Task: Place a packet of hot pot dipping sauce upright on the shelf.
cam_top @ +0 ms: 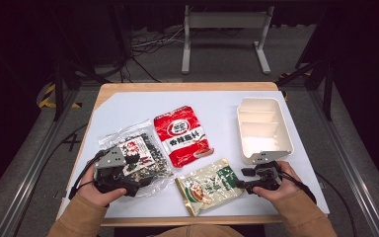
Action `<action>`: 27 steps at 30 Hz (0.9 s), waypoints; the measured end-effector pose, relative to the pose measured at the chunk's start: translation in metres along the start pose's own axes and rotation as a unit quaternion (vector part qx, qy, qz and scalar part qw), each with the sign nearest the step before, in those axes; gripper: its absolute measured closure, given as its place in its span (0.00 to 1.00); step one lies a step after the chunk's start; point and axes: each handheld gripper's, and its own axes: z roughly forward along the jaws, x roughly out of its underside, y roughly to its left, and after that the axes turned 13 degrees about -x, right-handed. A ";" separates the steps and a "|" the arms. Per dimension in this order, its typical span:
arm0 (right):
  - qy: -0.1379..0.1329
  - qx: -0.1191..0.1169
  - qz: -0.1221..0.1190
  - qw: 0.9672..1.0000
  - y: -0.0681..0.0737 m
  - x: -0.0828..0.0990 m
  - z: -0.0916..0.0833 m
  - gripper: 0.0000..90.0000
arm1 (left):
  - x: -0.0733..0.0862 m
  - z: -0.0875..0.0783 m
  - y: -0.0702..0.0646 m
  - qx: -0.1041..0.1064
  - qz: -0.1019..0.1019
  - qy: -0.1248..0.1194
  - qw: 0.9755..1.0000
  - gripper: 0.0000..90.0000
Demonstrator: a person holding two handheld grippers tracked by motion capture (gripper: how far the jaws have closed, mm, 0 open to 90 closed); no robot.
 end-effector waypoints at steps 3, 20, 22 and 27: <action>0.003 0.000 0.001 1.000 0.000 0.001 0.002 0.47 | 0.000 0.001 0.000 0.000 0.000 0.000 1.000 0.19; 0.034 -0.021 0.014 0.999 0.000 0.008 0.019 0.46 | 0.002 0.004 -0.002 0.002 0.005 0.011 1.000 0.19; 0.034 -0.022 0.020 0.999 -0.001 0.008 0.019 0.46 | 0.002 0.004 -0.002 0.002 0.005 0.011 1.000 0.19; 0.041 -0.026 0.034 0.998 -0.001 0.010 0.021 0.50 | 0.002 0.004 -0.002 0.002 0.005 0.011 1.000 0.19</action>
